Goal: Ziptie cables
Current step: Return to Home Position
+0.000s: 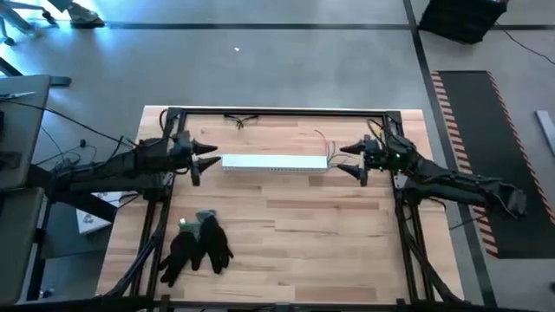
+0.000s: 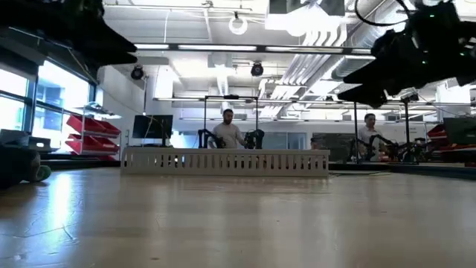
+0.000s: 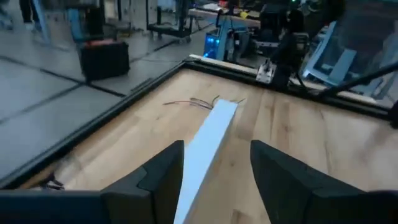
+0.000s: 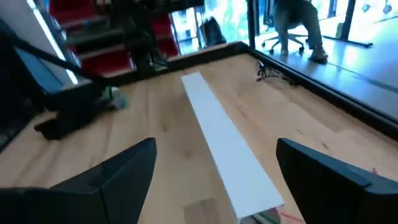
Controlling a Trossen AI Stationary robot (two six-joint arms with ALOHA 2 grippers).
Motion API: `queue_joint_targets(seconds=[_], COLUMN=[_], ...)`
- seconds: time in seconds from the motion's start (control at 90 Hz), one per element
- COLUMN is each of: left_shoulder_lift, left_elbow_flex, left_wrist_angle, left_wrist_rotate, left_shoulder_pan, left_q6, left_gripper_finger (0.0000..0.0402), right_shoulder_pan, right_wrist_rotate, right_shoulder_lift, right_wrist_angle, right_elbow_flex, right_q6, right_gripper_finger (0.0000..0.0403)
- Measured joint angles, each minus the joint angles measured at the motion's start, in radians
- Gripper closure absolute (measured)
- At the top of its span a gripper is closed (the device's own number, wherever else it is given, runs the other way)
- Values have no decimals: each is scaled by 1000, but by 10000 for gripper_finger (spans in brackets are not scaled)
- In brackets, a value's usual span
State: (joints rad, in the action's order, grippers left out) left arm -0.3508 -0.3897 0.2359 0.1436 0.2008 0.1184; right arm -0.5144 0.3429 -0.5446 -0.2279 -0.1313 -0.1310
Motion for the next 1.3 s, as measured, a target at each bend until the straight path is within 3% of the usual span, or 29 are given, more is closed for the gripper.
queue_joint_targets(seconds=[0.2,0.322,0.544,0.667,0.833,1.011,1.3], left_shoulder_lift=[105,157,285,349,324,325,324], left_elbow_flex=[0,8,184,288,374,377,377], left_wrist_angle=[82,83,-9,-105,-255,-257,-256], left_wrist_rotate=[51,32,24,21,-38,-51,-57], left_shoulder_pan=[1,1,2,2,6,15,15], left_q6=[-35,-30,-15,-16,-48,-52,29], left_gripper_finger=[234,234,234,234,234,234,234], right_shoulder_pan=[0,0,22,39,46,44,44], right_wrist_rotate=[-39,-86,-99,-99,-124,-247,-257], right_shoulder_lift=[185,267,346,367,373,369,367], right_wrist_angle=[-25,36,48,71,88,170,203], right_elbow_flex=[121,122,122,122,122,122,122], right_q6=[-91,-73,-54,-77,-98,-140,-131], right_gripper_finger=[85,85,85,85,84,84,84])
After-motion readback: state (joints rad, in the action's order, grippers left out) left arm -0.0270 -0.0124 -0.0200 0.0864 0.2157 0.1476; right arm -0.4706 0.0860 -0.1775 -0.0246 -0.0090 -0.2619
